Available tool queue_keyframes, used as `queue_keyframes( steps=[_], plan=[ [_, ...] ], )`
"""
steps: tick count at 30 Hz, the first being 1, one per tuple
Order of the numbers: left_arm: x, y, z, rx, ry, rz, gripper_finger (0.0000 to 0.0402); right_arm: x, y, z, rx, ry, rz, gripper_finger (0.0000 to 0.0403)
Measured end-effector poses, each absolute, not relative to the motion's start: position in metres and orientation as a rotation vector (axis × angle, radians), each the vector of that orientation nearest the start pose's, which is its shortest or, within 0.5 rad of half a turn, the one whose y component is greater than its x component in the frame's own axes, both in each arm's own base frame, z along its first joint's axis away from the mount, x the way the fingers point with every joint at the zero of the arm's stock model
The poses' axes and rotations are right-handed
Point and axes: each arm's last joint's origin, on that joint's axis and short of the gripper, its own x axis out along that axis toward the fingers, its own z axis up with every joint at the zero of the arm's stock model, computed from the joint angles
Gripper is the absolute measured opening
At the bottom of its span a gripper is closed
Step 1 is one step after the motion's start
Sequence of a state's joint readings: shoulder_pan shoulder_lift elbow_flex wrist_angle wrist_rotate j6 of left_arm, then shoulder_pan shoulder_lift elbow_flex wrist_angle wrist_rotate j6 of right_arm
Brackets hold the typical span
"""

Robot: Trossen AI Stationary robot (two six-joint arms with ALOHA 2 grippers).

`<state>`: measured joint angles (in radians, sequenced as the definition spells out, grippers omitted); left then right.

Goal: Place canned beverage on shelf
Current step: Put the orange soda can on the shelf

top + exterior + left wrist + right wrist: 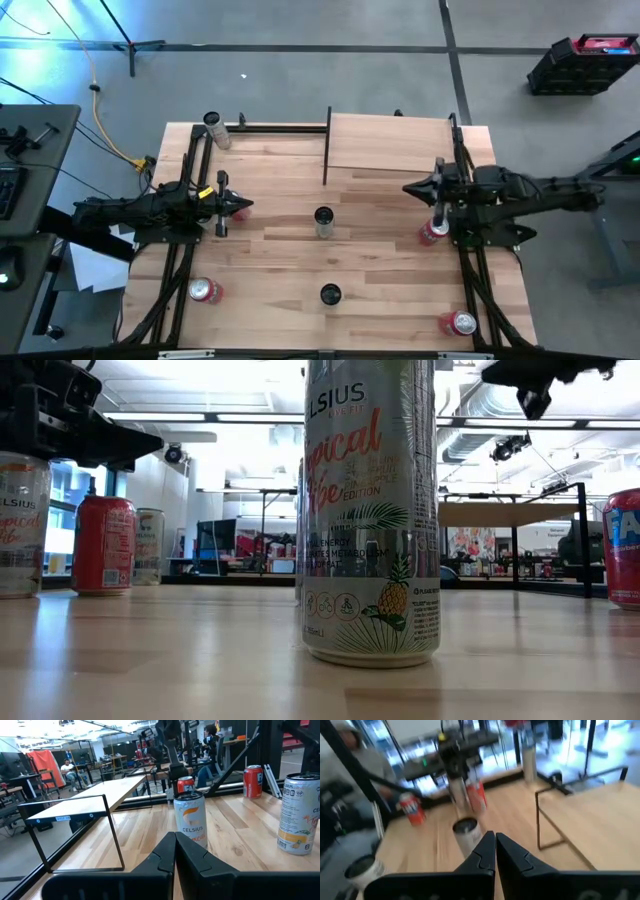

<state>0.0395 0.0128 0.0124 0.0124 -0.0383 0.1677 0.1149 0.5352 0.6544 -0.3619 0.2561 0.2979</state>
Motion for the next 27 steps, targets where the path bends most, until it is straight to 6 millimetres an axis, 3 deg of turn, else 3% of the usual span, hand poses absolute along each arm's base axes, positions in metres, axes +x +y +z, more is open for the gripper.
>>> queue_keyframes(
  steps=[5, 11, 14, 19, 23, 27],
  plan=[
    [0.098, 0.005, 0.168, 0.168, -0.005, 0.078, 0.0003, 0.132, 0.017, 0.333, 0.286, 0.459, -0.212, 0.0],
    [0.098, 0.005, 0.168, 0.168, -0.005, 0.078, 0.0003, 0.137, 0.031, 0.355, 0.322, 0.729, -0.301, 0.0],
    [0.098, 0.005, 0.168, 0.168, -0.005, 0.079, 0.0003, 0.139, 0.039, 0.356, 0.307, 0.868, -0.333, 0.0],
    [0.098, 0.005, 0.168, 0.168, -0.005, 0.078, 0.0003, 0.136, 0.049, 0.338, 0.269, 1.09, -0.428, 0.0004],
    [0.098, 0.005, 0.168, 0.168, -0.005, 0.079, 0.0003, 0.131, 0.051, 0.331, 0.284, 1.218, -0.476, 0.0046],
    [0.098, 0.005, 0.168, 0.168, -0.005, 0.079, 0.0003, 0.128, 0.051, 0.33, 0.317, 1.259, -0.48, 0.0135]
  ],
)
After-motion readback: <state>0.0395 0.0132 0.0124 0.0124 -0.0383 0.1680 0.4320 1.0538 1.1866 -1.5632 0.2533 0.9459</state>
